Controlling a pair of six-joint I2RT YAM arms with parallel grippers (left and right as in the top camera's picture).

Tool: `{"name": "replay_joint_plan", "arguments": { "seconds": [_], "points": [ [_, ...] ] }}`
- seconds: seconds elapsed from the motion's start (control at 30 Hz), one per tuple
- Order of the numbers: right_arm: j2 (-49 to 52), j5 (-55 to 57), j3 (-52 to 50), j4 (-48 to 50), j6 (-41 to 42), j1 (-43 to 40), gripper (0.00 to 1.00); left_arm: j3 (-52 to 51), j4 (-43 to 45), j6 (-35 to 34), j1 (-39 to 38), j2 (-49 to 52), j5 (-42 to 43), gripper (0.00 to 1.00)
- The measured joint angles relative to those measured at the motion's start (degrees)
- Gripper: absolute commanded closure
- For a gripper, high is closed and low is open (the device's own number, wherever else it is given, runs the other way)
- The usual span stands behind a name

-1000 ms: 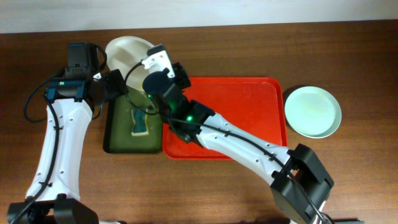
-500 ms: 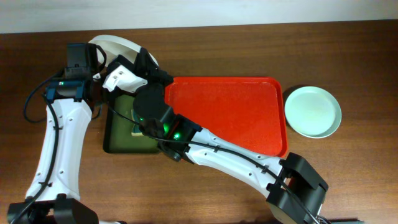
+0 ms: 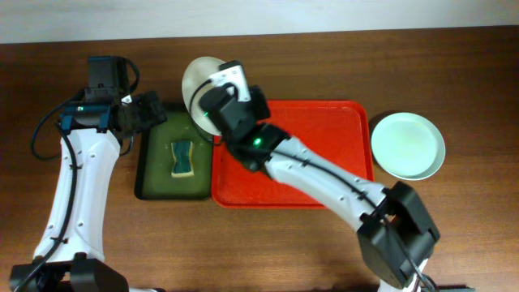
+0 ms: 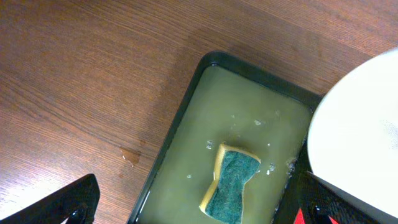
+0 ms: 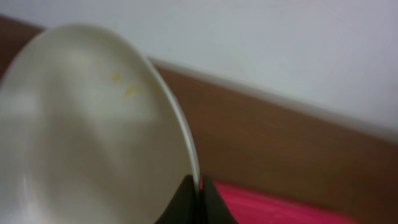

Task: Clean dirty plates on tray and stack at the side
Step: 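Carry the white plate right and place it on the plate stack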

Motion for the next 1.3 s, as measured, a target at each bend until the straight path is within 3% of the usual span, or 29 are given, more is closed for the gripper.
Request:
{"name": "replay_joint_plan", "arguments": {
  "seconds": [0.13, 0.17, 0.37, 0.57, 0.73, 1.03, 1.07, 1.1, 1.2, 1.3],
  "points": [
    [0.00, -21.77, 0.00, -5.95, 11.85, -7.63, 0.96, 0.00, 0.02, 0.02, 0.00, 0.00, 0.00, 0.01],
    [-0.02, -31.80, 0.00, -8.68, 13.68, -9.84, 0.96, 0.00, 0.00, 0.02, 0.00, 0.00, 0.00, 0.01],
    [-2.84, -51.54, 0.04, -23.30, 16.02, -30.62, 0.96, 0.00, 0.07, 0.00, 0.00, 0.00, 0.00, 0.01],
    [-4.46, -53.99, 0.13, -39.71, 13.92, -52.83, 0.96, 0.00, 0.00, 0.00, 0.00, 0.00, 0.00, 0.01],
    [-4.46, -50.75, -0.07, -46.31, 12.41, -68.81, 0.96, 0.00, 0.00, 0.00, 0.00, 0.00, -0.02, 0.01],
    [-4.57, -37.94, -5.77, -48.28, 11.78, -72.02, 0.96, 0.00, 0.02, 0.00, 0.00, 0.00, -0.02, 0.01],
    [-4.57, -37.46, -5.77, -48.57, 11.74, -72.02, 0.92, 0.00, 0.02, 0.00, 0.00, 0.00, 0.00, 0.01],
    [-4.57, -36.74, -5.77, -49.18, 11.65, -72.02, 0.63, 0.00, 0.02, 0.00, 0.00, 0.00, 0.00, 0.00],
    [-4.57, -35.65, -5.77, -49.46, 11.45, -72.02, 0.35, 0.00, 0.02, 0.00, 0.00, 0.00, 0.00, 0.01],
    [-4.57, -35.26, -5.77, -49.68, 11.32, -72.02, 0.23, 0.00, 0.02, 0.00, 0.00, 0.00, 0.00, 0.01]
  ]
}}
